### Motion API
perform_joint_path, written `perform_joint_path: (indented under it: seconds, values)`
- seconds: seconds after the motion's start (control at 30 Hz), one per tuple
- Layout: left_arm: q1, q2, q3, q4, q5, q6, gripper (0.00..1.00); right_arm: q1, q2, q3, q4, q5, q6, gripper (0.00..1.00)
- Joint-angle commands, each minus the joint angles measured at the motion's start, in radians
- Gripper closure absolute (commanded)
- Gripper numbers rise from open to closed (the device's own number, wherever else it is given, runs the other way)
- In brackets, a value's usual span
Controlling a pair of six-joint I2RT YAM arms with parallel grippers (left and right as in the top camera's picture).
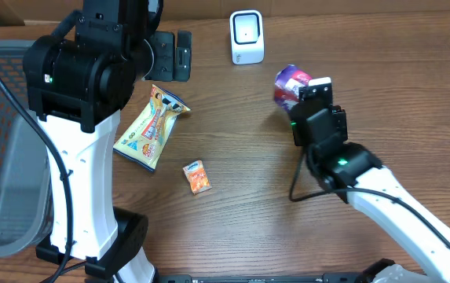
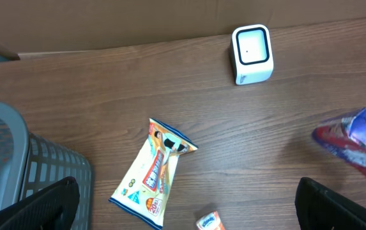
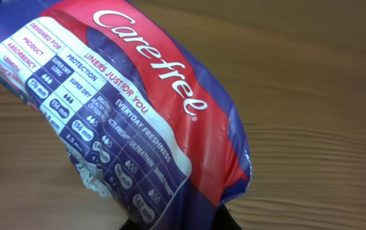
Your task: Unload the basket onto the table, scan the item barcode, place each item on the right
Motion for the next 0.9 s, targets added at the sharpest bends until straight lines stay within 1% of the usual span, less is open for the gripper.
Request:
perform_joint_path:
  seconds: [0.0, 0.17, 0.27, 0.4, 0.5, 0.53, 0.6, 0.63, 0.67, 0.7, 0.73, 0.8, 0.87]
  values:
    - [0.004, 0.011, -0.005, 0.002, 0.008, 0.014, 0.0, 0.106, 0.097, -0.003, 0.006, 0.446, -0.005, 0.96]
    - [0.004, 0.011, -0.005, 0.002, 0.008, 0.014, 0.0, 0.255, 0.249, -0.003, 0.004, 0.638, 0.057, 0.96]
    - [0.004, 0.011, -0.005, 0.002, 0.008, 0.014, 0.0, 0.334, 0.353, -0.003, 0.004, 0.73, 0.056, 0.96]
    - [0.004, 0.011, -0.005, 0.002, 0.008, 0.014, 0.0, 0.44, 0.491, -0.003, -0.002, 0.7, 0.056, 0.96]
    - [0.004, 0.011, -0.005, 0.002, 0.008, 0.014, 0.0, 0.555, 0.555, -0.003, -0.037, 0.588, 0.056, 0.96]
    - [0.004, 0.011, -0.005, 0.002, 0.008, 0.014, 0.0, 0.599, 0.562, -0.003, -0.049, 0.55, 0.056, 0.9]
    - [0.005, 0.011, -0.005, 0.002, 0.008, 0.014, 0.0, 0.695, 0.564, -0.003, -0.057, 0.473, 0.056, 0.68]
    - [0.004, 0.011, -0.005, 0.002, 0.008, 0.014, 0.0, 0.755, 0.564, -0.002, -0.057, 0.443, 0.056, 0.49]
    - [0.004, 0.011, -0.005, 0.002, 0.008, 0.014, 0.0, 0.803, 0.564, -0.002, -0.057, 0.424, 0.056, 0.35]
    - [0.004, 0.011, -0.005, 0.002, 0.008, 0.014, 0.0, 0.847, 0.564, -0.001, -0.058, 0.411, 0.057, 0.24]
    - [0.004, 0.011, -0.005, 0.002, 0.008, 0.014, 0.0, 0.882, 0.563, 0.002, -0.068, 0.397, 0.063, 0.11]
    - [0.004, 0.011, -0.005, 0.002, 0.008, 0.014, 0.0, 0.945, 0.561, 0.023, -0.129, 0.365, 0.136, 0.0]
    - [0.004, 0.011, -0.005, 0.002, 0.008, 0.014, 0.0, 0.975, 0.553, 0.059, -0.241, 0.33, 0.24, 0.0]
